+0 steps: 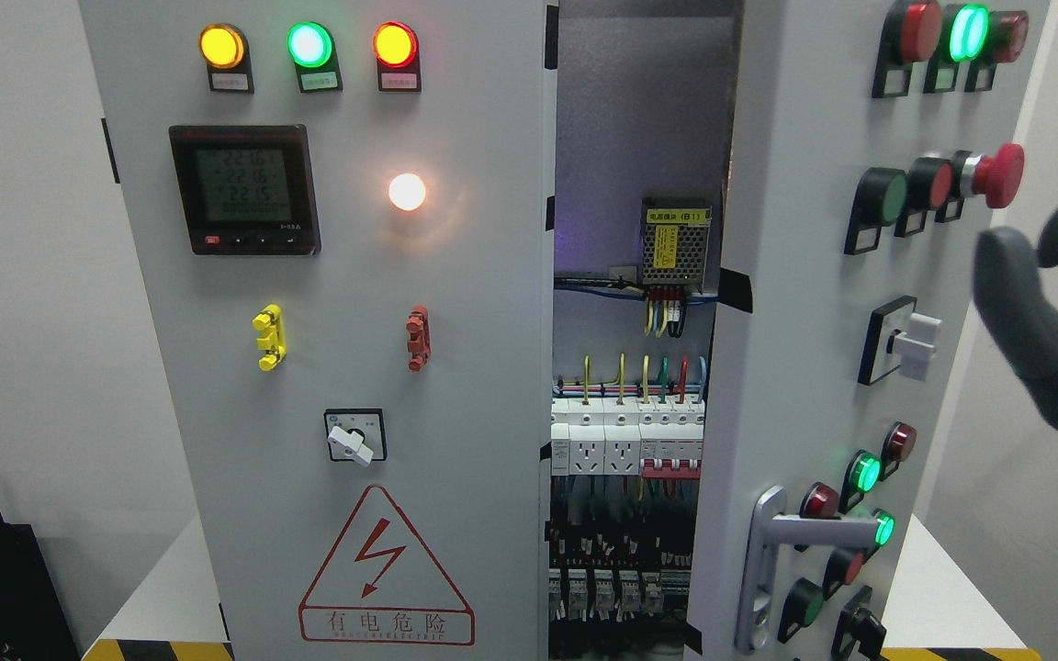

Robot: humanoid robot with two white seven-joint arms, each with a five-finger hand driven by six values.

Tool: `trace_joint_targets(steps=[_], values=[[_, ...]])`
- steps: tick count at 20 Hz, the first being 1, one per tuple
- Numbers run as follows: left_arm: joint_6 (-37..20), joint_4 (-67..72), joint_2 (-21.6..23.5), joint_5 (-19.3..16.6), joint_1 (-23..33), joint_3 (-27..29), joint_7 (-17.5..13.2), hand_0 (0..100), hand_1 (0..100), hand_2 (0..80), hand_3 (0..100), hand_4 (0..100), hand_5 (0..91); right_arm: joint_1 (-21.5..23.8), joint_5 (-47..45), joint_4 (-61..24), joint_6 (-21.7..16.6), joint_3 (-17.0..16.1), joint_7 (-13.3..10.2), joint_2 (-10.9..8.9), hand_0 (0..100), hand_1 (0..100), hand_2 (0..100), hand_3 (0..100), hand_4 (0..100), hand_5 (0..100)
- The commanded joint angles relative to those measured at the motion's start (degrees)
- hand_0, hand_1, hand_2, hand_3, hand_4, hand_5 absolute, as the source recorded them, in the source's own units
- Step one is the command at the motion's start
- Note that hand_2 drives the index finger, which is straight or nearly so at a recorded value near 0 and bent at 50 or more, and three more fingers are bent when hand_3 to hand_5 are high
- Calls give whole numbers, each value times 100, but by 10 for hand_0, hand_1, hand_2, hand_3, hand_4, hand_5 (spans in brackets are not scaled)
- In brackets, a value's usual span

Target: Release door handle

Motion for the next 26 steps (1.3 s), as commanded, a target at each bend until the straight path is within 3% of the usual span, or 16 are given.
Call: trace_joint_targets(steps=[1,3,4,6,8,13,16,17,21,26], values=[[2,53,0,-2,-18,9,-4,120,389,0,0,0,0,1598,17,493,0,-2614,14,242,516,327,468,683,542,572],[2,53,0,-2,-17,9,-4,120,389,0,0,0,0,2345,-27,748,0,-2975,23,540,543,287,393,558,491,506],[2,53,0,-2,-18,9,-4,120,389,0,0,0,0,2679,-36,853,-35,-3029,23,699,547,277,381,541,480,493],[2,53,0,-2,-18,9,-4,120,389,0,0,0,0,3321,-54,1117,-385,-3108,23,1128,566,221,315,457,433,454],[2,53,0,-2,-9,9,-4,120,389,0,0,0,0,3866,-62,1485,-711,-3126,41,1585,553,220,302,435,415,436],[2,53,0,-2,-18,9,-4,120,389,0,0,0,0,4826,-98,2618,-879,-3117,41,2246,532,228,270,392,364,396],[2,53,0,-2,-18,9,-4,120,389,0,0,0,0,4968,-150,3751,-888,-3117,145,2580,527,228,269,391,360,392],[2,53,0,-2,-18,9,-4,120,389,0,0,0,0,5011,-333,4146,-888,-3117,277,2659,524,229,276,396,367,396],[2,53,0,6,-18,9,-4,120,389,0,0,0,0,5073,-1178,5676,-897,-3091,699,2669,509,239,284,386,335,357],[2,53,0,-2,-18,9,-4,120,389,0,0,0,0,5056,-1196,7145,-871,-3117,1191,2642,497,240,266,348,291,300]])
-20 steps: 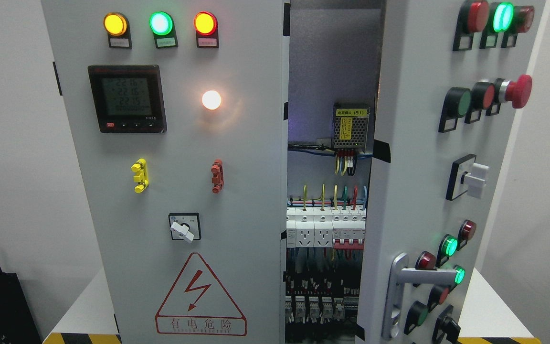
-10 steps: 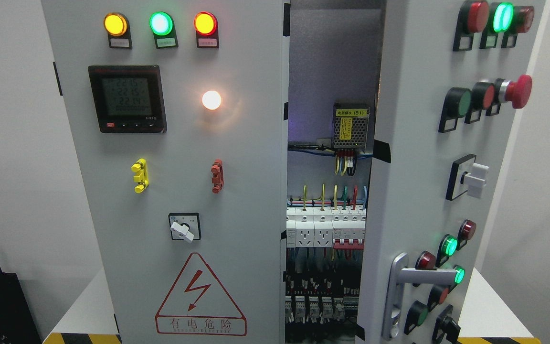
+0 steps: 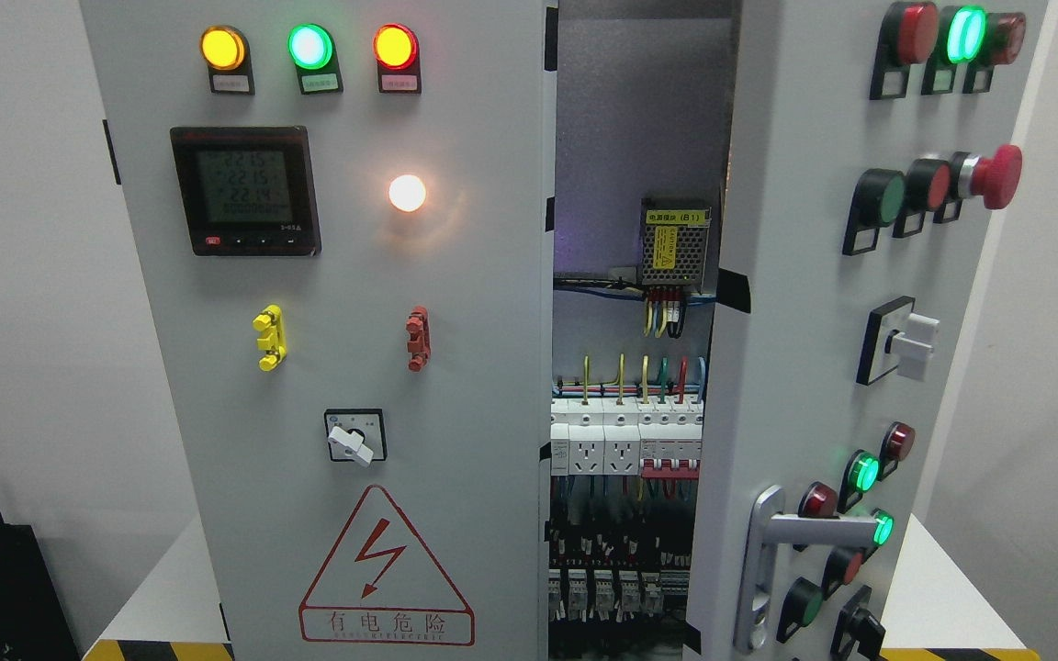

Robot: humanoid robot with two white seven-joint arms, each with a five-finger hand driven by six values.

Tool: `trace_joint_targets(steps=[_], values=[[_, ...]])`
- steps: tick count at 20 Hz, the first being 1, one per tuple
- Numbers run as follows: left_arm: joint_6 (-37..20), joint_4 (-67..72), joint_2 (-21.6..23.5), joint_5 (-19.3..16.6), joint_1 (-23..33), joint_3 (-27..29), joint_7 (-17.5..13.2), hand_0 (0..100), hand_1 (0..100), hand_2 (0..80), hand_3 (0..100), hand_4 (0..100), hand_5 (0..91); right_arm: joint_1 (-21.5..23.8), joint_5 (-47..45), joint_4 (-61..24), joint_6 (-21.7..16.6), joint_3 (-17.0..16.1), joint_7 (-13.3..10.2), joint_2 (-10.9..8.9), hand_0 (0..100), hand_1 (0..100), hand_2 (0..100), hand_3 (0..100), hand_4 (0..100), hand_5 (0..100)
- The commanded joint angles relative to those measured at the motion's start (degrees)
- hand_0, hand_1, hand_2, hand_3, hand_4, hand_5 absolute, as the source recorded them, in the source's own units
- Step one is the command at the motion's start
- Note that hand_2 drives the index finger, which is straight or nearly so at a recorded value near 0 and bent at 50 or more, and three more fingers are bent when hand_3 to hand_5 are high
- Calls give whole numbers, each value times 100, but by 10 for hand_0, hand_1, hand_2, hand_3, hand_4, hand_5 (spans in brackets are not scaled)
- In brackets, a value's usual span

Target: Release door handle

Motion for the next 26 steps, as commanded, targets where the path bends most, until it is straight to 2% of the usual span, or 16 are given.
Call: trace_joint_targets(steps=[1,5,8,13,18,21,26], values=[[-4,53,0,-2,-9,9,-4,120,389,0,0,0,0,148,-275,3264,46,-321,413,539,496,241,264,343,287,293],[-4,53,0,-2,-18,9,-4,120,389,0,0,0,0,60,-275,4318,73,-243,791,539,476,242,196,265,194,149],[-4,53,0,-2,-9,9,-4,120,389,0,0,0,0,34,-266,4803,204,-163,924,557,473,231,143,193,115,0],[-4,53,0,-2,-18,9,-4,120,389,0,0,0,0,42,-266,5199,801,240,1275,697,486,188,62,97,4,0],[-4,53,0,-2,-18,9,-4,120,389,0,0,0,0,34,-266,5735,890,689,1311,794,455,156,0,14,0,0],[-4,53,0,7,-18,9,-4,120,389,0,0,0,0,-2,-266,5815,1100,944,1328,847,439,138,0,0,0,0],[-4,62,0,-2,-18,9,-4,120,389,0,0,0,0,-98,-257,5955,1329,1146,1469,917,421,117,0,0,0,0]])
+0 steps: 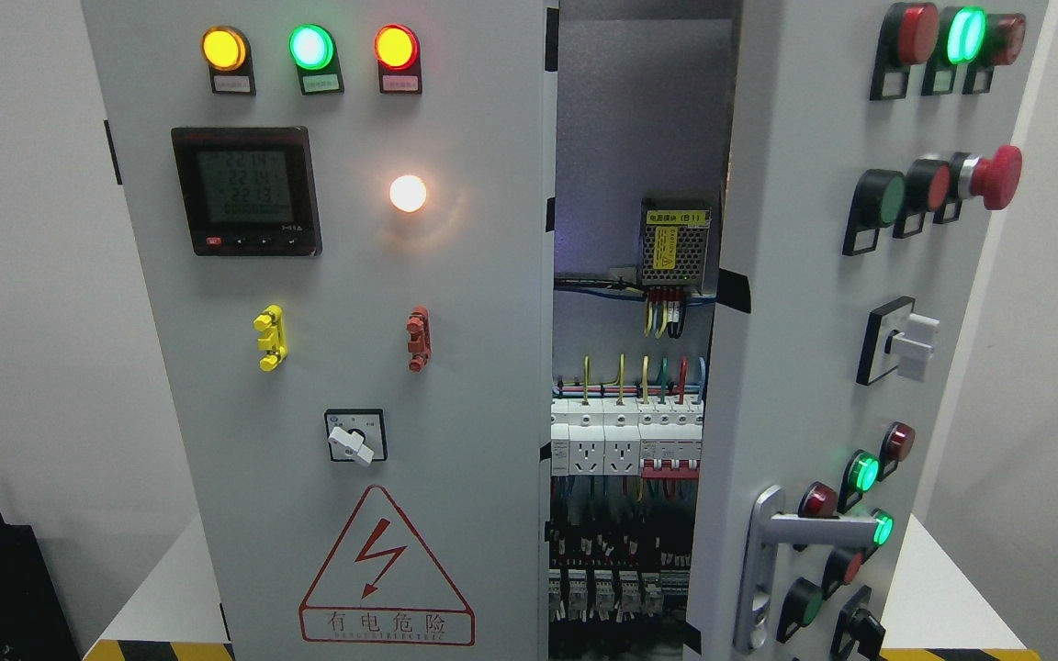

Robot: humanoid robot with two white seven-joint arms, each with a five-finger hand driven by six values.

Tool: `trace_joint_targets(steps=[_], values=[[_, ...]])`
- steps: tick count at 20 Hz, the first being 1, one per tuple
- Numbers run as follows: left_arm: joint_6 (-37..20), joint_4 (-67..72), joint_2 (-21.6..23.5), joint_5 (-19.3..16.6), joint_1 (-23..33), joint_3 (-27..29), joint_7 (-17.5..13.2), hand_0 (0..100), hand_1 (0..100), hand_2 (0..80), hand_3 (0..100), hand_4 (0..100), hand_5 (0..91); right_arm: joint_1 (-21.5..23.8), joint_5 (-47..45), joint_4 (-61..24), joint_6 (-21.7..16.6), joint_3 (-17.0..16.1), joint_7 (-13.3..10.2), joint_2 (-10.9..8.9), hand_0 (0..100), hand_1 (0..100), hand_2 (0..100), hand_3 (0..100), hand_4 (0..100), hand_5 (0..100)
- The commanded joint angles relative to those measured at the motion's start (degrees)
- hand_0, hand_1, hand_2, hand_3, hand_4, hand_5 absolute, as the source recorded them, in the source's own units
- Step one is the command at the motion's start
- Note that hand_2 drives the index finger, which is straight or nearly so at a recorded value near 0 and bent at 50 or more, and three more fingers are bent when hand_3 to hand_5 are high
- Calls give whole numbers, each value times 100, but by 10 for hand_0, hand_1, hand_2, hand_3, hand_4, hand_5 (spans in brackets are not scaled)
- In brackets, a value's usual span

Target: Release door handle

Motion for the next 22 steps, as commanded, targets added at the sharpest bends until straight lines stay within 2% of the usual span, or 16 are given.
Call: trace_joint_targets(steps=[1,10,22], values=[[-13,53,0,-2,-18,9,-5,120,389,0,0,0,0,-147,5,1088,123,563,45,146,413,117,0,0,0,0],[-13,53,0,-2,-17,9,-5,120,389,0,0,0,0,-438,-4,1283,123,546,27,155,388,115,0,0,0,0],[-13,61,0,-2,-18,9,-5,120,389,0,0,0,0,-447,-4,1370,114,546,27,155,370,99,0,0,0,0]])
